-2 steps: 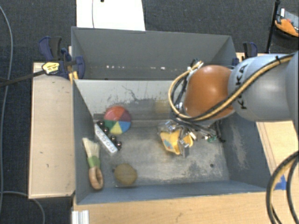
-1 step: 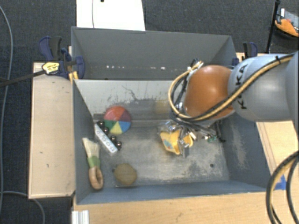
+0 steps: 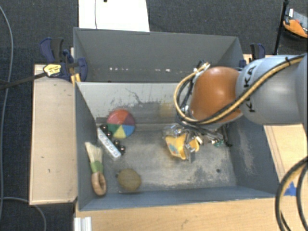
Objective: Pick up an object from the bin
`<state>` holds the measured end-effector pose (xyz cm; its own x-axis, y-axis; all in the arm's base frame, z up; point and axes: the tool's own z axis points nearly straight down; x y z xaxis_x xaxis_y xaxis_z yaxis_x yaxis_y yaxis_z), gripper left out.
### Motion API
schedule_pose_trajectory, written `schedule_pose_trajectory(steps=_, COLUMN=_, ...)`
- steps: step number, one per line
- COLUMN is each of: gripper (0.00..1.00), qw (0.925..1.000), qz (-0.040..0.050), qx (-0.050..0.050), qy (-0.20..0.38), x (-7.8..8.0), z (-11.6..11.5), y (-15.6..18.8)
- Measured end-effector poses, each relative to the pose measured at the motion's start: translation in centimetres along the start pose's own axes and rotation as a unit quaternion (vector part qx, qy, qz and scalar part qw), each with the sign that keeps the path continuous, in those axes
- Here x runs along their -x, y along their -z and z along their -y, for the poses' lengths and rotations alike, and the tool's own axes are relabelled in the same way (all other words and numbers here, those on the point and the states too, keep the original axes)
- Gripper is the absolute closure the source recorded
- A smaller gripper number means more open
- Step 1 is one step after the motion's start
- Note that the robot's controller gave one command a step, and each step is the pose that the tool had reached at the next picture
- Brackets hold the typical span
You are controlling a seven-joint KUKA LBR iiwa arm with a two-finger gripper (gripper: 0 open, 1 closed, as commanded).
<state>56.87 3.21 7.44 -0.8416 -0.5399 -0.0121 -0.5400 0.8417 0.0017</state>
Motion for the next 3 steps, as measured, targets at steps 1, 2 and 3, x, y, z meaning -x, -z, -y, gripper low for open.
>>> schedule_pose_trajectory(steps=1, gripper=1.0, qw=1.0, qz=-0.003, qx=0.002, qy=-0.001, x=-0.1, z=-0.1, y=1.7)
schedule_pose_trajectory(steps=2, gripper=1.0, qw=1.0, qz=-0.0019, qx=0.001, qy=-0.001, x=0.0, z=-0.1, y=4.0)
schedule_pose_trajectory(steps=3, gripper=1.0, qw=1.0, qz=0.0004, qx=0.0, qy=-0.001, x=0.1, z=0.0, y=6.0)
